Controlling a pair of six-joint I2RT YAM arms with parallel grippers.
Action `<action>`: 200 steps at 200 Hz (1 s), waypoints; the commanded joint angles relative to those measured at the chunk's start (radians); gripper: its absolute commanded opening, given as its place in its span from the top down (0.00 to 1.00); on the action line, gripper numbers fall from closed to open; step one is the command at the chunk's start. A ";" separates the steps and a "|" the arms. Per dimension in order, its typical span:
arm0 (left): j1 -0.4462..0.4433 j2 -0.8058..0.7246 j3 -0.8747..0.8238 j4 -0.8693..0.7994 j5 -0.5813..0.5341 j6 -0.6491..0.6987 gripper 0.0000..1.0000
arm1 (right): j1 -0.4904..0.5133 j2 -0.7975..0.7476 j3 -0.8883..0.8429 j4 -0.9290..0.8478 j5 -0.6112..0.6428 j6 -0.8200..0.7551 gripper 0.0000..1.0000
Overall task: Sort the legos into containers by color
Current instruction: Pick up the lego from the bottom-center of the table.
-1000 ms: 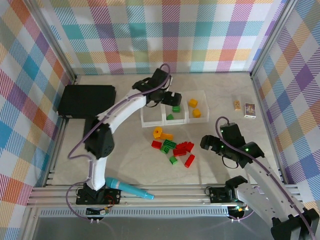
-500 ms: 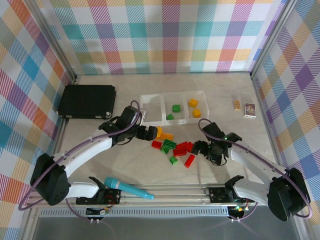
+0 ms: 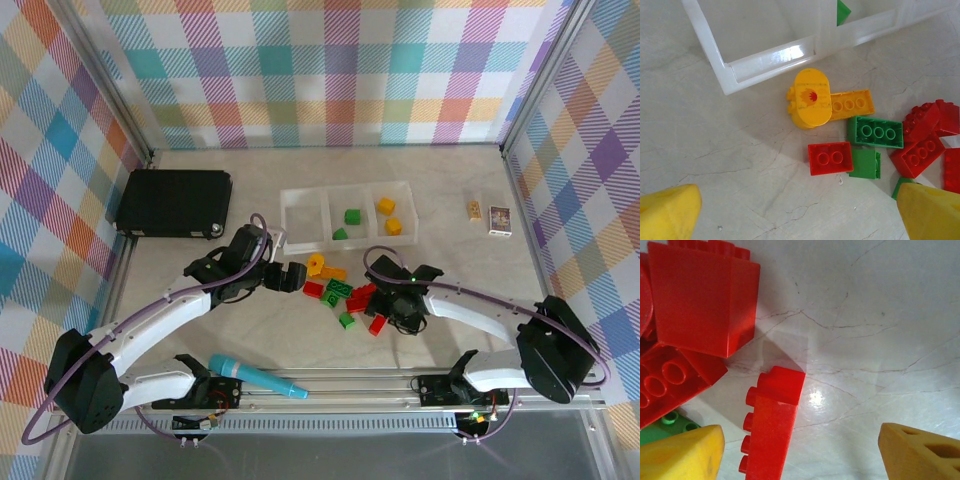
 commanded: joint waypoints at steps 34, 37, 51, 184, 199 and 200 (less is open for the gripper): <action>-0.003 -0.025 -0.003 -0.016 -0.013 -0.038 0.00 | 0.033 0.039 0.026 0.002 0.055 0.106 0.28; -0.003 -0.024 0.000 -0.022 -0.009 -0.040 0.00 | 0.033 0.042 0.025 0.004 0.055 0.107 0.29; -0.003 -0.024 0.009 -0.044 0.007 -0.046 0.00 | 0.034 0.057 0.023 0.022 0.050 0.107 0.32; -0.005 -0.085 0.009 -0.115 0.016 -0.115 0.00 | 0.045 0.187 0.050 0.118 0.019 0.067 0.63; -0.006 -0.105 0.004 -0.120 0.005 -0.122 0.00 | 0.045 0.183 0.052 0.113 0.019 0.062 0.68; -0.006 -0.107 0.004 -0.121 0.005 -0.123 0.01 | 0.044 0.181 0.051 0.112 0.020 0.060 0.68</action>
